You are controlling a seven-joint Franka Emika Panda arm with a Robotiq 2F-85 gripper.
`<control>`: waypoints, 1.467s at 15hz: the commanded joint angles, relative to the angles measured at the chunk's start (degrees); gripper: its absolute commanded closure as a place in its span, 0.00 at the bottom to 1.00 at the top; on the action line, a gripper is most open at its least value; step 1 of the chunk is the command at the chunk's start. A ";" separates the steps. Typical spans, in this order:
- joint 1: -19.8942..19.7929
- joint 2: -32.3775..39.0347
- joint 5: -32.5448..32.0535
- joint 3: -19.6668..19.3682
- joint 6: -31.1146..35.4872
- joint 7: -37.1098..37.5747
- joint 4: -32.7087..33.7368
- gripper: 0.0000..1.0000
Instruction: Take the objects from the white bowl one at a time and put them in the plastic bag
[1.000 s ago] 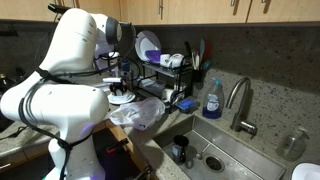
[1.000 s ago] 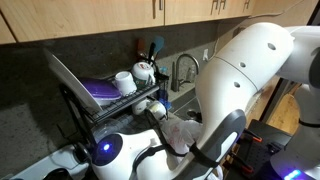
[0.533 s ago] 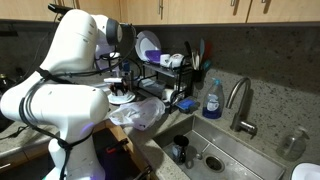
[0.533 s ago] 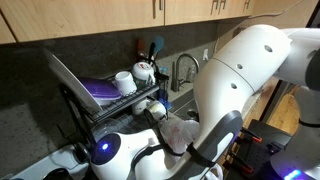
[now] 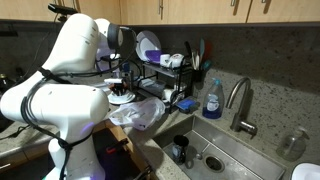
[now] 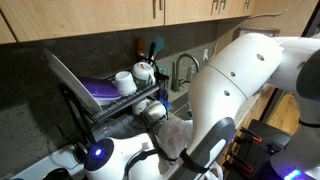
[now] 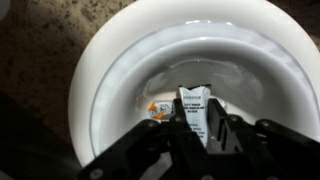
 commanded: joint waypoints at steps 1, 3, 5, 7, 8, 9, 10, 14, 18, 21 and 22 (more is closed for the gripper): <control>0.79 0.54 -0.44 -0.34 -2.50 -0.02 2.59 0.95; 1.04 -0.80 -0.68 -0.51 -2.49 0.23 2.12 0.99; 1.35 -2.38 -1.06 -0.70 -2.67 0.49 1.57 0.97; 1.58 -4.41 -1.67 -0.81 -3.01 0.59 0.70 0.96; 1.75 -5.54 -2.05 -0.88 -3.76 0.74 0.38 0.95; 1.79 -6.50 -2.30 -0.78 -4.47 0.68 0.18 0.95; 1.78 -7.45 -2.43 -0.59 -5.69 0.50 0.07 0.95; 1.37 -10.87 -1.96 0.72 -11.10 -0.37 -0.23 0.95; 0.83 -14.85 -1.22 1.70 -15.51 0.79 -2.62 0.96; 0.19 -18.59 -0.19 2.26 -17.37 2.23 -6.33 0.95; -0.11 -19.83 0.28 2.44 -17.54 2.74 -7.82 0.96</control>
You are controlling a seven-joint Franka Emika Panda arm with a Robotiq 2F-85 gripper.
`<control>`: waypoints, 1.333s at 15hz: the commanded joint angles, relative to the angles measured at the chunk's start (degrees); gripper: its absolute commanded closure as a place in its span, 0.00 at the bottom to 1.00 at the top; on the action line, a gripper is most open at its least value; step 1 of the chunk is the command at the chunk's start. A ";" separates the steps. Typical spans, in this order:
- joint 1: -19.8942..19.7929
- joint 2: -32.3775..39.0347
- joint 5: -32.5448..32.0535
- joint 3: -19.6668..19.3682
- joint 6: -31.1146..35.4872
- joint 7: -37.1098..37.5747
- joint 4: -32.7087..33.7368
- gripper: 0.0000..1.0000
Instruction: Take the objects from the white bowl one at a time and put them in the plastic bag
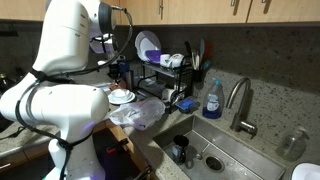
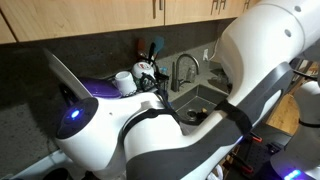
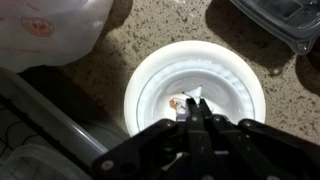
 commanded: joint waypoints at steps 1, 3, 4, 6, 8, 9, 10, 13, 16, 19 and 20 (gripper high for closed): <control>-1.46 -6.95 1.92 1.15 -1.26 3.02 -7.80 0.95; -2.18 -9.47 3.48 1.49 -1.11 4.76 -11.20 0.96; -2.71 -10.87 4.31 1.68 -0.74 5.58 -13.33 0.96; -3.92 -13.65 6.58 2.40 -0.09 6.91 -17.37 0.95; -5.39 -16.52 9.24 3.14 0.52 7.66 -21.77 0.96; -6.20 -17.70 10.51 3.65 0.38 7.74 -23.40 0.96; -6.98 -18.72 11.61 4.07 0.40 8.26 -25.11 0.96; -9.56 -21.79 14.32 5.14 0.93 9.34 -30.28 0.96; -11.85 -24.76 16.60 6.36 2.65 11.45 -35.41 0.96; -13.53 -22.10 15.08 7.93 1.83 10.52 -33.20 0.95; -13.95 -22.85 15.11 8.36 2.43 11.08 -34.29 0.95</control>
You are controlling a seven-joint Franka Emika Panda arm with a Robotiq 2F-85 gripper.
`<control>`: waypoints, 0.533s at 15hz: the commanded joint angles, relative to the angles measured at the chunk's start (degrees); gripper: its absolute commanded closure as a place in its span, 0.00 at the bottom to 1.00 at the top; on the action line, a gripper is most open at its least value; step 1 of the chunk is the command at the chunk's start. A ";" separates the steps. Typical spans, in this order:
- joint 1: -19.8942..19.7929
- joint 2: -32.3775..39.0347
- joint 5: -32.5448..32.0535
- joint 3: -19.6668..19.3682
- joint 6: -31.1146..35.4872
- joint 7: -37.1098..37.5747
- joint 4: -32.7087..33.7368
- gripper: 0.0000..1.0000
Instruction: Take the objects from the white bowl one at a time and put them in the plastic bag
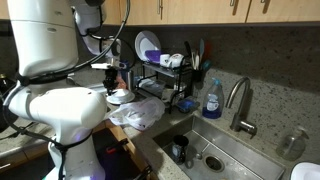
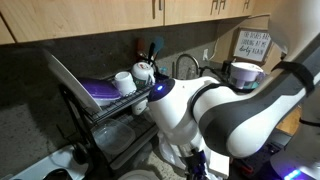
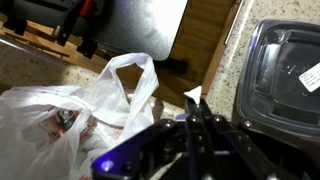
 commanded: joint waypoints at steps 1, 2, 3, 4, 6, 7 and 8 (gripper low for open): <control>-2.29 -0.42 -0.28 2.40 0.14 0.39 -0.48 0.95; -2.32 -0.77 -0.26 2.53 0.21 0.41 -0.78 0.95; -2.33 -0.92 -0.26 2.60 0.21 0.41 -0.83 0.95; -2.33 -0.97 -0.25 2.61 0.23 0.41 -0.83 0.95; -2.38 -0.61 -0.39 2.54 0.07 0.58 -0.42 0.98; -2.69 -0.57 -0.23 2.61 0.14 0.19 -0.36 1.00; -3.21 -0.74 0.06 2.85 0.29 -0.03 -0.55 0.99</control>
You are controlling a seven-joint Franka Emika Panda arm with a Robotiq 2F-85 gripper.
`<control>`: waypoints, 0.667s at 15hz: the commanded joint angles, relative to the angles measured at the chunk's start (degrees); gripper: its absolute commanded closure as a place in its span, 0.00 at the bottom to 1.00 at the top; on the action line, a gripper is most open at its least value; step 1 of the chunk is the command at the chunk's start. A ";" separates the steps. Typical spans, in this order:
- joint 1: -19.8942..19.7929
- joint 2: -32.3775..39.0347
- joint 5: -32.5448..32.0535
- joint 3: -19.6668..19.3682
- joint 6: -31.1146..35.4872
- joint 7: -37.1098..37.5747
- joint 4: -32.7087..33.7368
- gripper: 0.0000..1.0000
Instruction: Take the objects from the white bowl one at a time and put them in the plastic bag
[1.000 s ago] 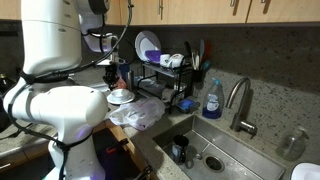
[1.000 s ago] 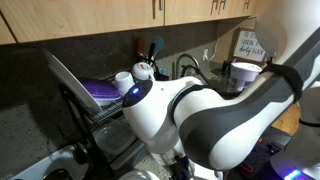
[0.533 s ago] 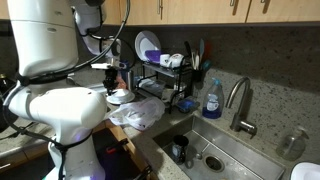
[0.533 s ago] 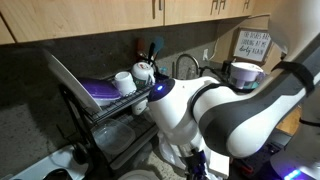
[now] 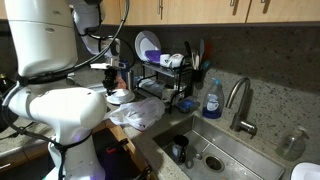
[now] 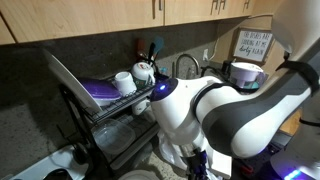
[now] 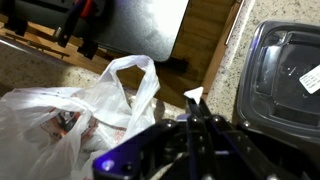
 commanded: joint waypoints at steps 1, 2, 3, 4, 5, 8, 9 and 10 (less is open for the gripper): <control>-2.79 -0.19 0.12 1.94 0.09 -0.01 0.01 0.99; -3.31 -0.44 0.16 2.14 0.17 0.26 -0.22 0.98; -3.83 -0.67 0.09 2.26 0.14 0.75 -0.44 0.98; -4.27 -0.79 0.26 2.34 0.06 0.92 -0.55 0.98; -4.78 -1.07 0.75 2.45 0.01 0.80 -0.85 0.98; -6.07 -1.95 1.50 2.63 -0.44 1.48 -1.86 0.99; -6.48 -2.41 1.98 2.65 -0.66 1.52 -2.46 0.99; -6.81 -2.86 2.71 2.70 -0.82 1.50 -3.02 0.99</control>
